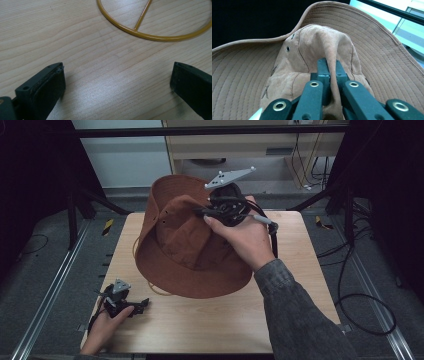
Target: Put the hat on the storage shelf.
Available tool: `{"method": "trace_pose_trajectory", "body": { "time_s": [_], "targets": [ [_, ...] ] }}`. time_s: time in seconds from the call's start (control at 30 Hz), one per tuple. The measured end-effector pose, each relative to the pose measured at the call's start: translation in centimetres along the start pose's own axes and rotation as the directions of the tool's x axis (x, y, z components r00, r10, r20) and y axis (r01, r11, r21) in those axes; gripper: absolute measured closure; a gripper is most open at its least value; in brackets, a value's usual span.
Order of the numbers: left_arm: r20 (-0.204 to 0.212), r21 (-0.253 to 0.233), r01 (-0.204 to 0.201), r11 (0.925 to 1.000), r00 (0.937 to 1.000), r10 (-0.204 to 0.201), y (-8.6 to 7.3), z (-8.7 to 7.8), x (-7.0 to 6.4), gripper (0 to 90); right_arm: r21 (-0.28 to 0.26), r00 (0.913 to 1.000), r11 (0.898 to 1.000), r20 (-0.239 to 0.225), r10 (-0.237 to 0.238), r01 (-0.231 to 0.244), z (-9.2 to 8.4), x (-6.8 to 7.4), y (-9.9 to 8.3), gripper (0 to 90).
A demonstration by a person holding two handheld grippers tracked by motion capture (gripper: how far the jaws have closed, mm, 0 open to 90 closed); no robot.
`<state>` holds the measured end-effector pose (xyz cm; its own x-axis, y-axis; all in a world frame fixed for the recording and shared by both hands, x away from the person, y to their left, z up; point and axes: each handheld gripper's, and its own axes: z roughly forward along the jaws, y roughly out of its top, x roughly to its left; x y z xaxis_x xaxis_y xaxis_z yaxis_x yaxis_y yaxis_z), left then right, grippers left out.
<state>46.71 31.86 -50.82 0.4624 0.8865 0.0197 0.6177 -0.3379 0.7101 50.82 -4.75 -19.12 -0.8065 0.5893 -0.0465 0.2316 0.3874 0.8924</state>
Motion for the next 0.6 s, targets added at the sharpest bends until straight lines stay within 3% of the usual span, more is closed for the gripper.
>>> {"method": "trace_pose_trajectory", "body": {
  "time_s": [0.6],
  "targets": [
    [0.001, -0.002, 0.001, 1.0, 1.0, -0.001, 0.0, 0.0, 0.0, 0.0, -0.008, 0.9998, 1.0, -0.017, 0.0, 0.0, 3.3, 1.1, 0.6, 88.2]
  ]
}}
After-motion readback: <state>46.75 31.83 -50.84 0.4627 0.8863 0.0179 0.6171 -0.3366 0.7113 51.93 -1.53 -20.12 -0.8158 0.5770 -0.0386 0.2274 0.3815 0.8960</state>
